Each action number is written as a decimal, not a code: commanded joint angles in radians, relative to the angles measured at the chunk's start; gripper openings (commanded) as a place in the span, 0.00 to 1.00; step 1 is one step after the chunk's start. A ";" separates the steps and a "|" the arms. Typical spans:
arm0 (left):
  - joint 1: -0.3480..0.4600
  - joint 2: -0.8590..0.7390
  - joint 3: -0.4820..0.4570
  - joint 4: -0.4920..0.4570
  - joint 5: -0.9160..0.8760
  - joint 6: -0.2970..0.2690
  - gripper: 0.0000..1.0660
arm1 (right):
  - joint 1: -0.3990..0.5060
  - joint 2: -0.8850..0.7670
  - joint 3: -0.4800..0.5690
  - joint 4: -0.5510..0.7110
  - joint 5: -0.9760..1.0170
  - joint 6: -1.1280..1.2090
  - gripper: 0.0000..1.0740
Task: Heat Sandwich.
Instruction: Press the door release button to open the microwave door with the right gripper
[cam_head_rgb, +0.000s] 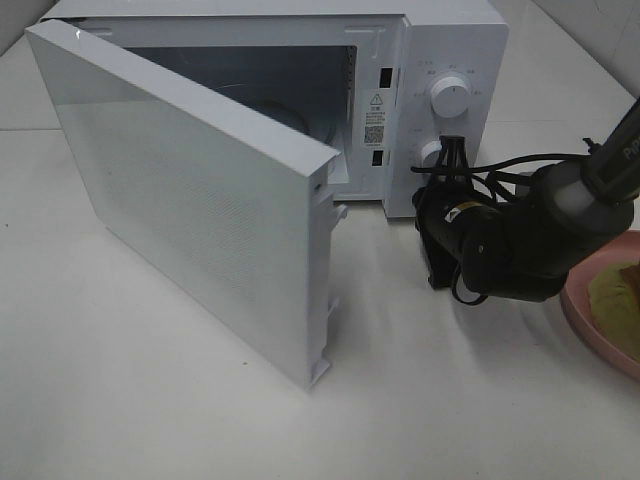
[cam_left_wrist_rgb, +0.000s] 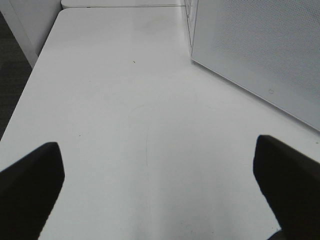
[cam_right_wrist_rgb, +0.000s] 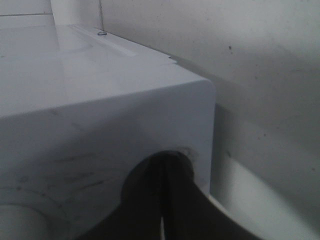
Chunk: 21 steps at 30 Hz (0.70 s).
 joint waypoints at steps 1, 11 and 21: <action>-0.004 -0.029 0.004 0.000 -0.011 -0.004 0.92 | -0.037 -0.005 -0.095 -0.033 -0.256 -0.018 0.00; -0.004 -0.029 0.004 0.000 -0.011 -0.004 0.92 | -0.037 -0.023 -0.078 -0.041 -0.169 -0.010 0.00; -0.004 -0.029 0.004 0.000 -0.011 -0.004 0.92 | -0.037 -0.114 0.039 -0.095 0.004 0.006 0.00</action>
